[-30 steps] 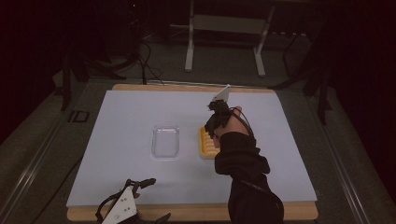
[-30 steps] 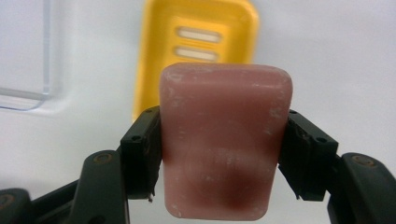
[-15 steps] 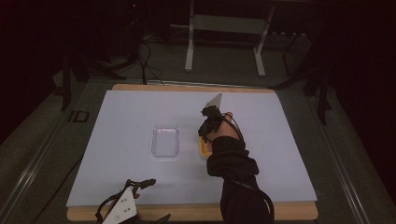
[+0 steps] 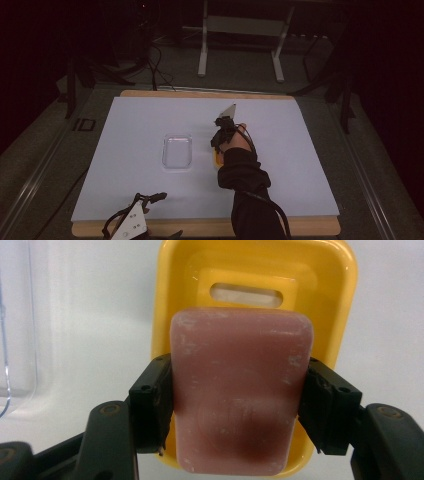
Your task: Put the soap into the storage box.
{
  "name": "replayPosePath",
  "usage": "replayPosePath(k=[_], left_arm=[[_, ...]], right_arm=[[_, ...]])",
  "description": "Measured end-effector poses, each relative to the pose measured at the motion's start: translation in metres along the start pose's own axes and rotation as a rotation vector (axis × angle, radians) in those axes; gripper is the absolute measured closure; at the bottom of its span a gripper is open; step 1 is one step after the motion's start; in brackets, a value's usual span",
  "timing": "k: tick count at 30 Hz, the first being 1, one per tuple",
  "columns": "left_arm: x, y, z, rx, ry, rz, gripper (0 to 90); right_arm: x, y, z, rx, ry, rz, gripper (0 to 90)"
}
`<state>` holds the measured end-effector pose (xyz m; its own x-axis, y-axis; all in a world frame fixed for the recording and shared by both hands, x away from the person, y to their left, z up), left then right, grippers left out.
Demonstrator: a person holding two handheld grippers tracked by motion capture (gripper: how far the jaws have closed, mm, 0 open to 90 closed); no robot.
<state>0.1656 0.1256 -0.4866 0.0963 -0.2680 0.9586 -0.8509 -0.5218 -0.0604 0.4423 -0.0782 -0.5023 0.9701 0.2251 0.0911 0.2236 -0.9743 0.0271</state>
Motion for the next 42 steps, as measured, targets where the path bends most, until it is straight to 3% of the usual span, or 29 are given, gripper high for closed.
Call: replayPosePath(k=[14, 19, 22, 31, 35, 40, 42], left_arm=[[-0.001, 0.0, 0.001, 0.0, -0.011, 0.003, 0.8], [-0.001, 0.0, 0.001, -0.001, -0.01, -0.001, 0.8], [-0.001, 0.0, 0.001, -0.005, -0.014, -0.003, 0.8], [-0.002, 0.0, 0.002, -0.006, -0.019, -0.005, 0.8], [-0.003, -0.001, 0.002, -0.002, -0.025, -0.011, 0.8], [-0.004, 0.0, 0.001, 0.011, -0.024, -0.015, 0.8], [-0.005, -0.001, 0.0, 0.019, -0.029, -0.017, 0.8]], right_arm=[[-0.001, 0.002, 0.017, 0.009, -0.029, 0.012, 36.8], [0.0, 0.004, 0.012, 0.026, -0.018, 0.007, 35.2], [0.0, 0.007, -0.002, 0.042, 0.014, -0.009, 35.1], [-0.007, 0.019, -0.017, 0.097, 0.047, -0.094, 30.3], [-0.013, 0.032, -0.022, 0.112, 0.078, -0.142, 28.7], [-0.022, 0.042, -0.034, 0.161, 0.138, -0.215, 15.0], [-0.026, 0.045, -0.04, 0.177, 0.16, -0.237, 13.4]])
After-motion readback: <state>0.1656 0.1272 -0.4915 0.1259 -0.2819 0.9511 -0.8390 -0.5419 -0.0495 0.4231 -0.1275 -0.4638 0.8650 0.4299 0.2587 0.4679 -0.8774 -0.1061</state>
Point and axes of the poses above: each handheld gripper's, and its own axes: z roughly forward along the jaws, x roughly out of its top, y roughly to its right, the point moved 4 cm from there along z, roughly forward along the jaws, and after that the axes turned 1 degree about -z, right-handed, at the moved point
